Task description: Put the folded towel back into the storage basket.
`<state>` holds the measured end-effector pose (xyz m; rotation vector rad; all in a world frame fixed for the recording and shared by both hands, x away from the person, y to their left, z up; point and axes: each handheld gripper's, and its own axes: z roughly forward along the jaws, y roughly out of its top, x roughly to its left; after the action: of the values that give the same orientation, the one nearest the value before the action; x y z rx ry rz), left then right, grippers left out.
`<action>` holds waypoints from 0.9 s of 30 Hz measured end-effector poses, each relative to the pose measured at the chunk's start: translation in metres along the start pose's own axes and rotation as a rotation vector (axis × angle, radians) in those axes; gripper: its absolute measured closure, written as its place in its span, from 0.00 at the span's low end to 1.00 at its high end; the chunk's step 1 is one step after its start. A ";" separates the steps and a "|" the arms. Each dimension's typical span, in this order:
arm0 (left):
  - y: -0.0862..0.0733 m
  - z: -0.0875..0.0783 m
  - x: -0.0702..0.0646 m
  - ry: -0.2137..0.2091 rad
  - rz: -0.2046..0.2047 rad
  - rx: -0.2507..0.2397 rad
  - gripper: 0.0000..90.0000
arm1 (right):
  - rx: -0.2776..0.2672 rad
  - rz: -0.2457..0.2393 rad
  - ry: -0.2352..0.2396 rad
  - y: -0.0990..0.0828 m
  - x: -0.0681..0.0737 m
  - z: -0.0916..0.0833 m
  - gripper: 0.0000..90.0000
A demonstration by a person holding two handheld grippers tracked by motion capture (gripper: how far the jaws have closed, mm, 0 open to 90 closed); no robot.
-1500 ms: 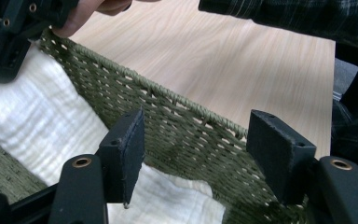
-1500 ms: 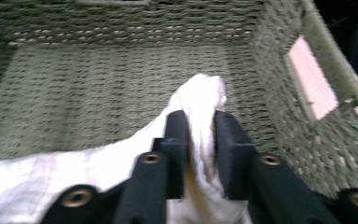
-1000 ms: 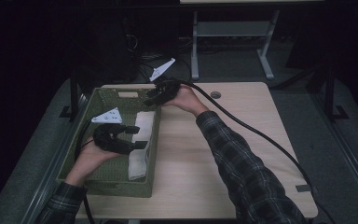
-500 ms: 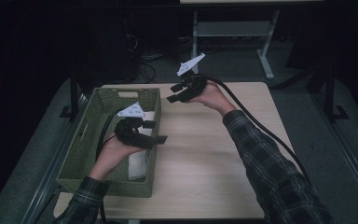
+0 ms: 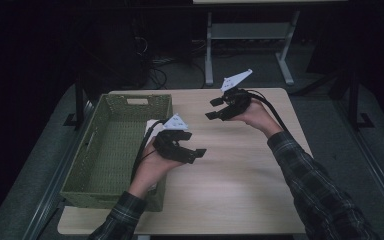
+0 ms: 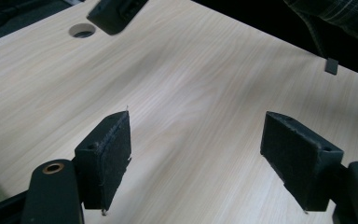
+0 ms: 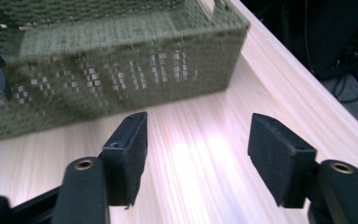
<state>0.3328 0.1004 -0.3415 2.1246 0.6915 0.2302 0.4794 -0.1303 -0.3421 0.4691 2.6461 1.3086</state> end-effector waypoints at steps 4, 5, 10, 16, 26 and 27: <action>0.000 0.015 -0.014 0.000 -0.010 -0.009 0.27 | -0.006 0.029 -0.019 -0.021 0.001 -0.011 0.36; -0.001 0.019 -0.018 0.000 -0.008 -0.007 0.27 | -0.009 0.042 -0.027 -0.026 0.001 -0.014 0.34; -0.006 0.033 -0.029 0.011 0.006 0.007 0.26 | 0.005 0.074 -0.049 -0.049 0.005 -0.021 0.30; -0.020 0.056 -0.043 0.015 0.004 0.032 0.26 | 0.008 0.116 -0.067 -0.084 0.013 -0.028 0.26; -0.046 0.086 -0.046 0.018 -0.005 0.065 0.21 | 0.020 0.199 -0.115 -0.135 0.029 -0.029 0.21; -0.049 0.088 -0.046 0.017 -0.011 0.071 0.21 | 0.026 0.201 -0.115 -0.140 0.031 -0.029 0.20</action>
<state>0.3102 0.0376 -0.4304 2.1881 0.7309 0.2202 0.4127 -0.2213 -0.4358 0.8077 2.5783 1.2576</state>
